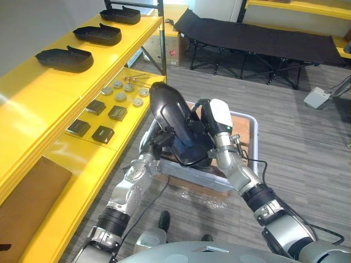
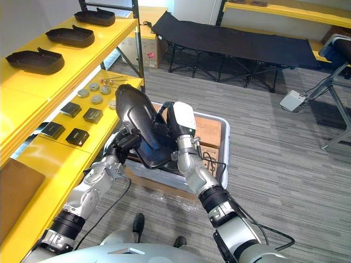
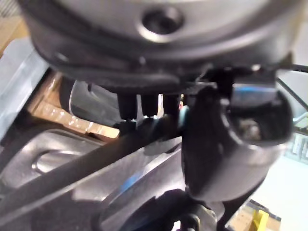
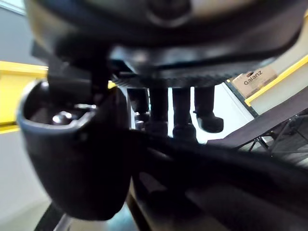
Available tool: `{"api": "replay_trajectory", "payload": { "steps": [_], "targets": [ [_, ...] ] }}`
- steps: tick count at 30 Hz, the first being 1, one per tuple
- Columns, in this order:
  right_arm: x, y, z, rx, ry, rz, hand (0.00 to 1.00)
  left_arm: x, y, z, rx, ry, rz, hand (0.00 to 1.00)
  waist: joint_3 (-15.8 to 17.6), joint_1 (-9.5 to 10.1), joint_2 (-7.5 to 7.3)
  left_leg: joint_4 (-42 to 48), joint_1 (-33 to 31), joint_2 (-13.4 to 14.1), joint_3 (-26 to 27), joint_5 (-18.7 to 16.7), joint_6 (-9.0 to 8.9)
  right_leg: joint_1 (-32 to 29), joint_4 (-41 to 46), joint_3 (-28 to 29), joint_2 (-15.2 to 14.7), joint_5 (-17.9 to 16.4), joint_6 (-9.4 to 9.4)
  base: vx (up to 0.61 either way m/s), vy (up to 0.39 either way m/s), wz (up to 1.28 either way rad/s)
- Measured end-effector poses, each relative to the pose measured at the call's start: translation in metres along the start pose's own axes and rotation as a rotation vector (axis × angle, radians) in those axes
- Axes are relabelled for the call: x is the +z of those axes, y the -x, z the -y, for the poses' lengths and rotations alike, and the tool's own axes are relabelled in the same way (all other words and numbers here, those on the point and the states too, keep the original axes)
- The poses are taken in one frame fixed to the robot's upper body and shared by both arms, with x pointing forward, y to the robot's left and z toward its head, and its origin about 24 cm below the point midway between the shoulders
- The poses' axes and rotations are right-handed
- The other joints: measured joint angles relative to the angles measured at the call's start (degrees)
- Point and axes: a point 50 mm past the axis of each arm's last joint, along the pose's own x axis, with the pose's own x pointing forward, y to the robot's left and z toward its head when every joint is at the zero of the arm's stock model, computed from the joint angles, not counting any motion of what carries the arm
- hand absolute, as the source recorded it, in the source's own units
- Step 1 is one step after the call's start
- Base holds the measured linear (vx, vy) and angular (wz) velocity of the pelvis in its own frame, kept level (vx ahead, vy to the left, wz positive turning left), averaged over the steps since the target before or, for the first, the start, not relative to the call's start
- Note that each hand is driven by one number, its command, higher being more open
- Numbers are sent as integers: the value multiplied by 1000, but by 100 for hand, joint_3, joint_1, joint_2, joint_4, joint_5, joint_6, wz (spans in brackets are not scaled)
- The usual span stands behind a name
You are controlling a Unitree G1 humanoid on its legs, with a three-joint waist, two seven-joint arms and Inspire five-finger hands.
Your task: Walk over and take three plastic housings, then place them on the shelf
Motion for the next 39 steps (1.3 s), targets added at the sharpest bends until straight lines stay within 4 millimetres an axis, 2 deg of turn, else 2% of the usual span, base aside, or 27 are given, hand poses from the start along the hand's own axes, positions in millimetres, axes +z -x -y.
{"api": "replay_trajectory", "payload": {
  "steps": [7, 8, 14, 19, 23, 25, 29, 31, 34, 38, 39],
  "targets": [
    [5, -2, 2, -27, -14, 19, 0, -7, -1, 0, -61, 217, -29, 0, -3, -31, -5, -1, 43, 35, 100, -27, -31, -8, -1, 117, 13, 5, -9, -6, -4, -9],
    [6, -2, 2, -27, -13, 20, 100, -8, -1, -1, -64, 233, -30, 0, -3, -41, -6, -1, 44, 38, 101, -27, -31, -11, -1, 124, 15, 5, -9, -15, -13, -4],
    [13, -1, 4, -75, -32, 63, 100, -15, -1, 3, -76, 250, -47, 0, -12, -95, -33, -1, 43, 38, 101, -31, -32, -16, -1, 129, 14, 0, -15, 0, 0, 0],
    [12, 1, 8, -99, -83, 37, 100, -12, -1, 7, -71, 185, 1, 0, -33, -130, -79, 0, 43, 39, 101, -33, -34, -15, 0, 134, 14, -3, -20, 0, 0, 0],
    [14, 9, 9, -136, -242, -33, 100, 7, 2, 13, -16, -20, 129, 0, -33, -136, -80, 1, 56, 39, 118, -32, -35, -22, 38, 127, 16, -14, -35, 0, 0, 0],
    [19, 16, 16, -184, -364, -62, 100, 25, 12, 17, 23, -105, 259, 0, -33, -151, -81, 1, 71, 40, 157, -32, -36, -42, 71, 157, 9, -30, -51, -8, -8, -6],
    [20, 26, 30, -222, -494, -86, 100, 50, 27, 13, 153, -212, 459, 0, -34, -168, -82, -2, 93, 48, 200, -36, -41, -101, 140, 190, 4, -58, -59, -23, -7, -7],
    [13, 37, 32, -237, -571, -132, 100, 63, 40, 1, 289, -263, 577, 0, -39, -184, -82, -17, 158, 53, 261, -103, -90, -79, 148, 252, 0, -87, -65, -39, -9, -13],
    [-1, 57, 36, -248, -659, -216, 100, 70, 55, -13, 484, -394, 689, 0, -44, -197, -82, -19, 158, 57, 310, -113, -91, -102, 138, 307, -2, -116, -85, -13, -8, -10],
    [-28, 79, 39, -286, -762, -356, 100, 69, 76, -45, 764, -514, 725, 0, -57, -331, -98, -19, 153, 65, 423, -144, -85, -171, 130, 423, -8, -118, -79, -9, -3, -13],
    [-30, 81, 39, -288, -764, -365, 100, 68, 77, -47, 776, -517, 724, 0, -58, -330, -100, -19, 153, 66, 435, -147, -85, -176, 129, 436, -8, -117, -77, 14, -3, -21]
  ]
}}
